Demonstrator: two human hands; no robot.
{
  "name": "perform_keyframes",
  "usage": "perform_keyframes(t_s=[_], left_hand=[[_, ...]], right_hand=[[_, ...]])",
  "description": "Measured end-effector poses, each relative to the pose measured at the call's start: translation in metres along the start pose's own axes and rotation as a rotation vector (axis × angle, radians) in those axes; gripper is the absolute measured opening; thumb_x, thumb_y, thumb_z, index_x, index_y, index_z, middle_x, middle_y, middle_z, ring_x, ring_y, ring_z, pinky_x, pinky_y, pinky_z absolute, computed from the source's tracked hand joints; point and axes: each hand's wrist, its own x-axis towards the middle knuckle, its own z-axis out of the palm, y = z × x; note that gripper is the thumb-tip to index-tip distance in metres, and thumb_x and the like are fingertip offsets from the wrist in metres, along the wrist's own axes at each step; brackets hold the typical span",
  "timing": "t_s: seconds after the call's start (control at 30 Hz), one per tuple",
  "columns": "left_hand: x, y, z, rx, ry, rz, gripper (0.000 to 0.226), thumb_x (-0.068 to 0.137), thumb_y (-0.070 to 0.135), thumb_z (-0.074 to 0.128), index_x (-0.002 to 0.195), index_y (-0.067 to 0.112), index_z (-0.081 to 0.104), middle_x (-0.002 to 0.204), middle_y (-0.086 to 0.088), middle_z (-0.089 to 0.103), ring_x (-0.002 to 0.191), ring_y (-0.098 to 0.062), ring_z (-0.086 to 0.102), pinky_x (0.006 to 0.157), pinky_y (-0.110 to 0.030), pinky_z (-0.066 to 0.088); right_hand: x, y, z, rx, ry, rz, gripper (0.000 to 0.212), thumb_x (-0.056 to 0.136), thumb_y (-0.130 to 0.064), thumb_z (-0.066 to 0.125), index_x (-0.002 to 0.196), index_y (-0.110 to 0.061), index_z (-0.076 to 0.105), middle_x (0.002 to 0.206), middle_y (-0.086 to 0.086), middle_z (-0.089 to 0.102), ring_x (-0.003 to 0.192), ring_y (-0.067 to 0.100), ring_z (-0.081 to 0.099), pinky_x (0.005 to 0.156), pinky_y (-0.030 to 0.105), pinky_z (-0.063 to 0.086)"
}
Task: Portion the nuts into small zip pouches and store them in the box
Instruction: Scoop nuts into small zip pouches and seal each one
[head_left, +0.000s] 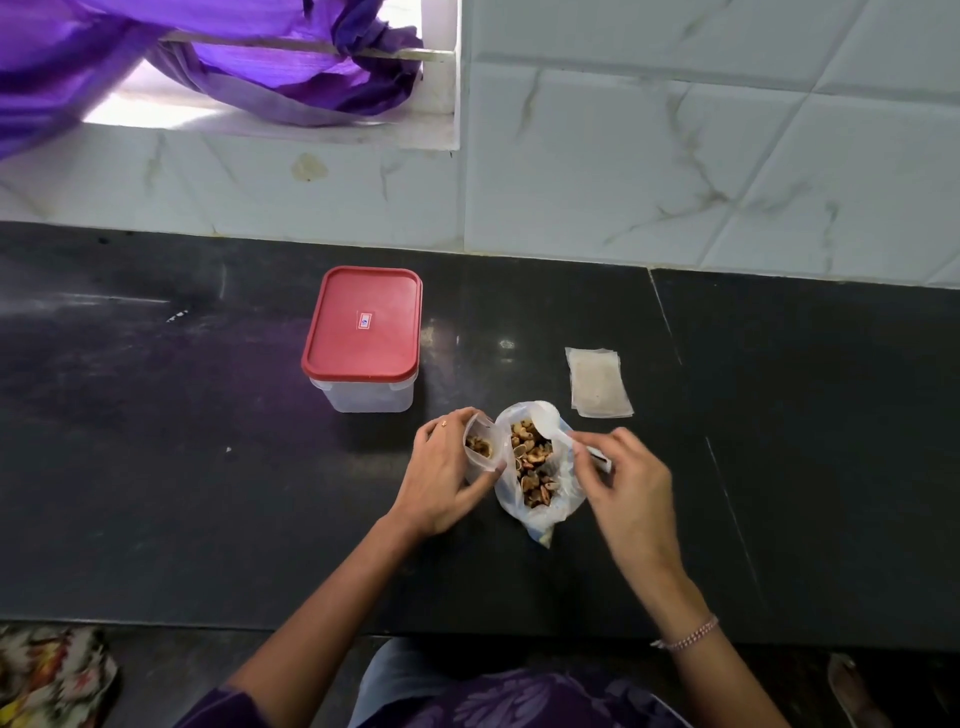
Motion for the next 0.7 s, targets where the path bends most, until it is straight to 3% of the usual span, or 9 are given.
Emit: perform_keyframes(t_s=[0.2, 0.37, 0.57, 0.7], left_hand=[[-0.005, -0.004, 0.002, 0.009, -0.001, -0.011, 0.056, 0.087, 0.057, 0.044, 0.125, 0.016, 0.045, 0.119, 0.005, 0.055, 0.106, -0.001, 0.046, 0.107, -0.03, 0.027], [-0.005, -0.004, 0.004, 0.01, -0.019, -0.01, 0.057, 0.088, 0.057, 0.043, 0.125, 0.014, 0.046, 0.118, 0.004, 0.055, 0.104, 0.003, 0.041, 0.106, -0.032, 0.03], [-0.013, -0.003, 0.005, 0.018, -0.067, -0.007, 0.063, 0.086, 0.058, 0.043, 0.128, 0.011, 0.046, 0.122, 0.0, 0.056, 0.102, 0.013, 0.029, 0.108, -0.033, 0.029], [-0.017, -0.002, 0.006, 0.028, -0.115, -0.019, 0.063, 0.085, 0.059, 0.042, 0.129, 0.014, 0.045, 0.122, 0.001, 0.058, 0.105, 0.007, 0.035, 0.111, -0.03, 0.024]], right_hand=[[-0.029, 0.035, 0.026, -0.17, -0.188, -0.098, 0.019, 0.087, -0.013, 0.066, 0.105, -0.011, 0.071, 0.088, -0.008, 0.059, 0.079, 0.003, 0.058, 0.072, 0.016, 0.051], [-0.034, 0.044, 0.038, -0.379, -0.229, -0.251, 0.024, 0.08, -0.013, 0.072, 0.103, -0.01, 0.071, 0.086, -0.006, 0.061, 0.075, 0.007, 0.055, 0.06, 0.017, 0.052], [-0.021, 0.044, 0.028, -0.234, -0.117, -0.128, 0.022, 0.087, -0.011, 0.063, 0.108, -0.008, 0.068, 0.086, -0.006, 0.056, 0.077, 0.005, 0.054, 0.067, 0.02, 0.052], [-0.007, 0.046, 0.018, -0.21, -0.079, 0.003, 0.022, 0.092, -0.014, 0.058, 0.111, -0.008, 0.068, 0.087, -0.005, 0.056, 0.077, 0.005, 0.057, 0.068, 0.023, 0.055]])
